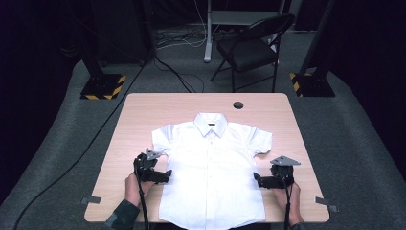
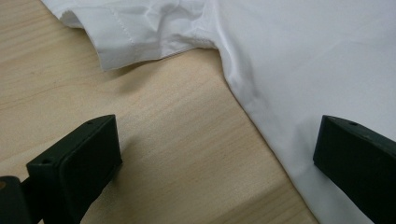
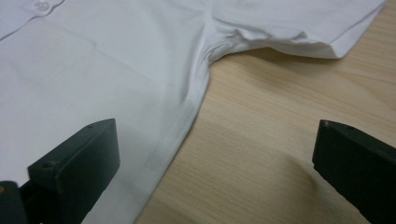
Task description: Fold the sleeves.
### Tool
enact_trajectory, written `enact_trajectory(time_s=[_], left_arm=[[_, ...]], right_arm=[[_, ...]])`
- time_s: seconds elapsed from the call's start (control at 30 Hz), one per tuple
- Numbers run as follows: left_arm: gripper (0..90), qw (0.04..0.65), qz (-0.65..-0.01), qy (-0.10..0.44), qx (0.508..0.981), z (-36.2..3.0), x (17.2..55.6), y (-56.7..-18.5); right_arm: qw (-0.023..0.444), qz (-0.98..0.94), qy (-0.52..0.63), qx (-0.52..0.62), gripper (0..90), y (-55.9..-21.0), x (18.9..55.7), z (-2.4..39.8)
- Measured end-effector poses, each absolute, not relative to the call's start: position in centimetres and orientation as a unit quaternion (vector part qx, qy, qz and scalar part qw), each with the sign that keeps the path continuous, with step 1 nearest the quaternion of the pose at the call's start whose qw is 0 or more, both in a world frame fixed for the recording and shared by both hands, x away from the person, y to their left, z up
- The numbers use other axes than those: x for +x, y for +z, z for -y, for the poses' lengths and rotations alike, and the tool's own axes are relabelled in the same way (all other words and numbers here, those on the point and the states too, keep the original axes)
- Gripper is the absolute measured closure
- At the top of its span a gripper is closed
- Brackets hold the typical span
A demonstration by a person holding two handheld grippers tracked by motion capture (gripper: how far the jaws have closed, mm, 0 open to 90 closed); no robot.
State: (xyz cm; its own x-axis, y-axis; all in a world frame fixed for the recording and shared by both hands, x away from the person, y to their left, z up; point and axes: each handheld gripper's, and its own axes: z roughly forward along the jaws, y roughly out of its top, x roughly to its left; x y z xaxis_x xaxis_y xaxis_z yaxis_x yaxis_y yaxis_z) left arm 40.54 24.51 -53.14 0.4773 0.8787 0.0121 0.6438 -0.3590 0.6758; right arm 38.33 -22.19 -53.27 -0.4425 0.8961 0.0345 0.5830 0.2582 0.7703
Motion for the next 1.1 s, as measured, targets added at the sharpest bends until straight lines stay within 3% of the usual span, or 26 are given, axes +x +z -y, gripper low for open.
enact_trajectory(time_s=[1.1], left_arm=[[0.6,0.282,-0.470,0.199,0.812,-24.46,40.95,-52.52]], right_arm=[[0.216,-0.788,0.336,0.469,0.0,-53.52,38.54,21.37]])
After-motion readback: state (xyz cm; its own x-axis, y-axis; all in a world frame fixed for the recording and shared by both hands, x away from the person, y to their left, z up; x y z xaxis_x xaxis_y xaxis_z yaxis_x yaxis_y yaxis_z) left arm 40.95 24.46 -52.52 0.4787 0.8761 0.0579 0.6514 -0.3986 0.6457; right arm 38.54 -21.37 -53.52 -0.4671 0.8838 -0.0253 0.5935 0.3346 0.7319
